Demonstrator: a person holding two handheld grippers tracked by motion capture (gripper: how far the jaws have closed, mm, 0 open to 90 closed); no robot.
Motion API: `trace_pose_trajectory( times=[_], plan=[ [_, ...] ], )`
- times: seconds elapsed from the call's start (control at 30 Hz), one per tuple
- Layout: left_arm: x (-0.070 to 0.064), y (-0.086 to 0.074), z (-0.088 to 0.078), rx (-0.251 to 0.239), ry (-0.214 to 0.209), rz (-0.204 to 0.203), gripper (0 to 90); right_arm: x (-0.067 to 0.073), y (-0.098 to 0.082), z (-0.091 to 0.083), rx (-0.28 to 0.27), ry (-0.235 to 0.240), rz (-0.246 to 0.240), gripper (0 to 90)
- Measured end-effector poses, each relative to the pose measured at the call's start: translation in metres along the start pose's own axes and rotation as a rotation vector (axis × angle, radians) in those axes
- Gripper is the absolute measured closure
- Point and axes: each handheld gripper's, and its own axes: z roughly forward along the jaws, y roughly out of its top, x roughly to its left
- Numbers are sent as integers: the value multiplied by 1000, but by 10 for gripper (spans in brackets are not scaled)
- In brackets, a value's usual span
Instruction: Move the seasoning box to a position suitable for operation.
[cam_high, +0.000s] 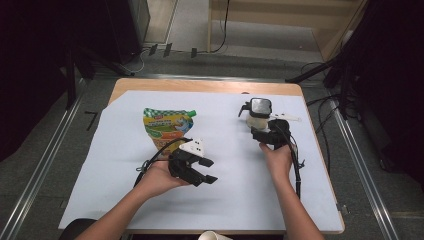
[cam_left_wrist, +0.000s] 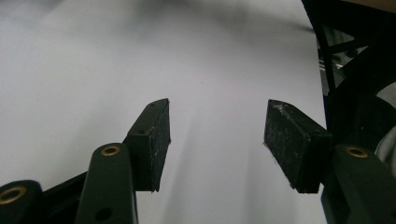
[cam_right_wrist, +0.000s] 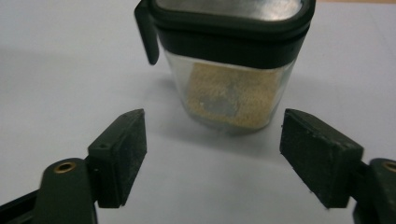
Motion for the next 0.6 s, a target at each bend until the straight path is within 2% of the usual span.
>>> trace_pose_trajectory(
  times=[0.13, 0.27, 0.47, 0.6],
  plan=[
    [0, 0, 0, 0, 2, -1, 418, 1, 6, 10, -21, -45, 13, 143],
    [1, 0, 0, -1, 1, -4, 419, 2, 11, 18, -48, -56, 24, 137],
    [0, -1, 0, 0, -4, -7, 420, 10, 14, 35, -66, -123, 20, 129],
    [-2, -1, -3, -19, -21, -24, 422, 7, 12, 46, -94, -126, 54, 130]
  ],
)
